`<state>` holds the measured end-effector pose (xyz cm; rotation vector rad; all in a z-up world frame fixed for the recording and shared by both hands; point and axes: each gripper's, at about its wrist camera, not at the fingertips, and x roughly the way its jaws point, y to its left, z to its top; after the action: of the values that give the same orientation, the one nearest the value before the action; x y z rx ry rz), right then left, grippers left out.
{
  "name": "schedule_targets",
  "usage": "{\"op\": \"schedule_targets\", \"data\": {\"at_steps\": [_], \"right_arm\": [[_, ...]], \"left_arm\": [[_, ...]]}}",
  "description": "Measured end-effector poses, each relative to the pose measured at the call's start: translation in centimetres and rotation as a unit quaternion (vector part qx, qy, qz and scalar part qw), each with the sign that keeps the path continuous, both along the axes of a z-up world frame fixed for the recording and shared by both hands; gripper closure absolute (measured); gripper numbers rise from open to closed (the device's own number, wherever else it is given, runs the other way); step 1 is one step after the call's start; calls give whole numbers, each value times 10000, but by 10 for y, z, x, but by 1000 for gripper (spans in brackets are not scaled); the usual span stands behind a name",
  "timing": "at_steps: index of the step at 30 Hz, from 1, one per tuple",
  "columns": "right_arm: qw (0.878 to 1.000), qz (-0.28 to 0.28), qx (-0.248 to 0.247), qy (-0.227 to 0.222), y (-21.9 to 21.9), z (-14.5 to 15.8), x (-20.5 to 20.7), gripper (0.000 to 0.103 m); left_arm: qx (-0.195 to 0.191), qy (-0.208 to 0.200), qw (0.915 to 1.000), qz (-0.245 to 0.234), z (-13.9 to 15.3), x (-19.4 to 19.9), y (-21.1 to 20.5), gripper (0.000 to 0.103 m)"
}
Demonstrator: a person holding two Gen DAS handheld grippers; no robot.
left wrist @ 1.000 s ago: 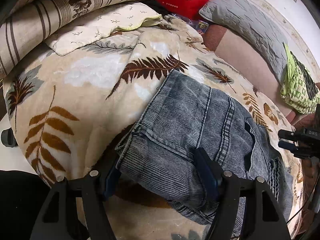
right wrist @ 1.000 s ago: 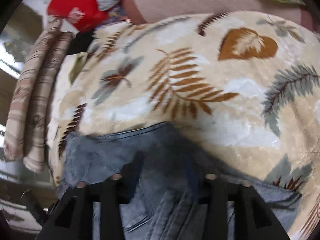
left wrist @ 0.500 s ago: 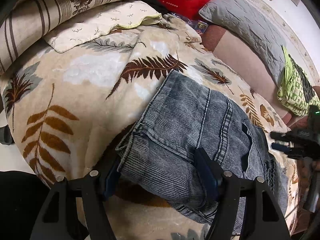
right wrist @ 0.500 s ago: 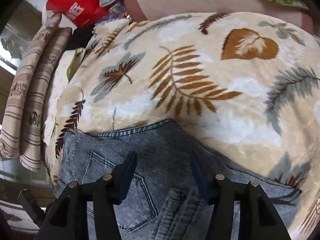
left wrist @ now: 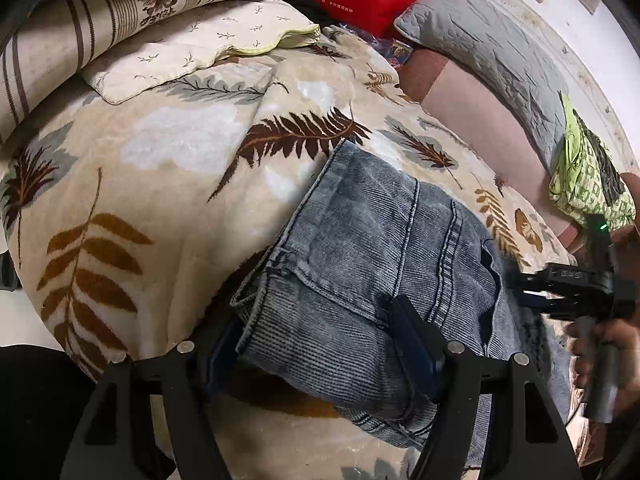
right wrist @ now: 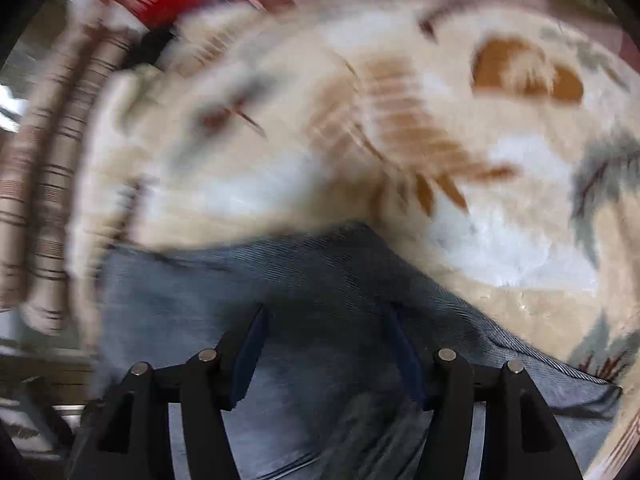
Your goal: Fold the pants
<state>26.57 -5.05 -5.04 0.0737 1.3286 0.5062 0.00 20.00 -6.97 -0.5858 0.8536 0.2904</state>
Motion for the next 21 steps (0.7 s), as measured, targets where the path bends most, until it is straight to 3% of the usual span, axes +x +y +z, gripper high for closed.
{"op": "schedule_targets", "data": {"at_steps": [3,5,8,10,13,15,16,19,21], "right_arm": [[9991,-305,302,-5,-9,12,1,39],[9994,-196,248,-113,-8,26,-7,39],[9975,-119,657,-221,-8,43,-20,38],[9969,-27,764,-159,5,38,-20,36],[9986,-39,489,200,17,-3,-5,30],[9973,-267,684,57,11,10,-10,30],[9968,-127,783,3,12,19,-18,30],[9958,181,868,-247,6,47,-53,30],[9924,205,1190,-240,-3,56,-77,29]], "left_arm": [[-29,-25,10000,-3,0,0,1,30],[0,-40,10000,-3,0,-1,0,30],[-1,-66,10000,28,1,-2,-1,30],[20,-65,10000,28,2,-3,-2,30],[17,-92,9999,56,9,-8,-3,30],[78,-177,9998,78,18,-15,-3,30],[58,-203,9997,105,21,-18,-3,30],[-376,-245,9989,117,23,-25,2,30],[-588,-232,9979,159,24,-29,4,30]]}}
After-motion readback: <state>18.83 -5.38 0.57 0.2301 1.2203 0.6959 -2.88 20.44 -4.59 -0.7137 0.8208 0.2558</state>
